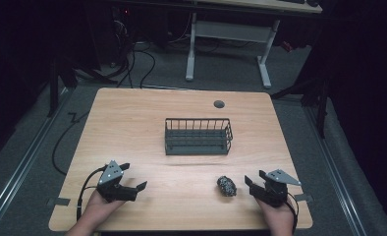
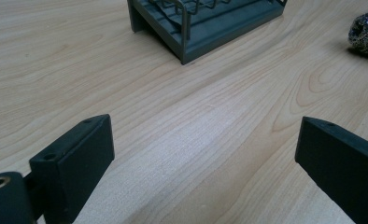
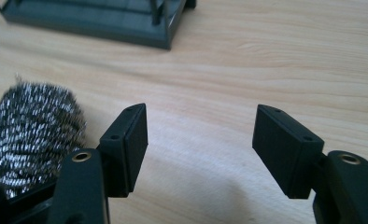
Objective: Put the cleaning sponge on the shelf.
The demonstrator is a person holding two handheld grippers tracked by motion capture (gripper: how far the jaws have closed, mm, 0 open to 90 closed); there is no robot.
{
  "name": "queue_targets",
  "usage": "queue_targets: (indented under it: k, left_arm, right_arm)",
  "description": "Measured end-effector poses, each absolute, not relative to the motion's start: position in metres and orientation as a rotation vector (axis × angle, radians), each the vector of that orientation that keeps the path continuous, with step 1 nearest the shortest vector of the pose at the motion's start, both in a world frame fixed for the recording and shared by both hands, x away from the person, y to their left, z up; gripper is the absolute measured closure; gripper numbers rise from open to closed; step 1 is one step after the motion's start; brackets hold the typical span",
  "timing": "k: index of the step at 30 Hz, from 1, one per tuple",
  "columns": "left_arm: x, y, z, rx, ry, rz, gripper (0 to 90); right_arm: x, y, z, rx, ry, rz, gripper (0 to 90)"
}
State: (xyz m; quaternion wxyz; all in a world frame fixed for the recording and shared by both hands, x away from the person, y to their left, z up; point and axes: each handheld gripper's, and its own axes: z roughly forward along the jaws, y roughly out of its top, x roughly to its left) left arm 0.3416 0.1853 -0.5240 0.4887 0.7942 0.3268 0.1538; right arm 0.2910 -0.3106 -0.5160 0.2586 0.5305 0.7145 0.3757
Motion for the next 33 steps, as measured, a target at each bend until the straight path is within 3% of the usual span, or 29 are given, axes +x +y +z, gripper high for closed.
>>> queue_targets:
  k: [33]
  left_arm:
    - [0.3428, 0.1816, -0.5248, 1.947, 0.78, 0.368, 5.4]
  right_arm:
    - [0.2912, -0.3022, -0.5115, 1.44, 1.973, 0.99, 33.5]
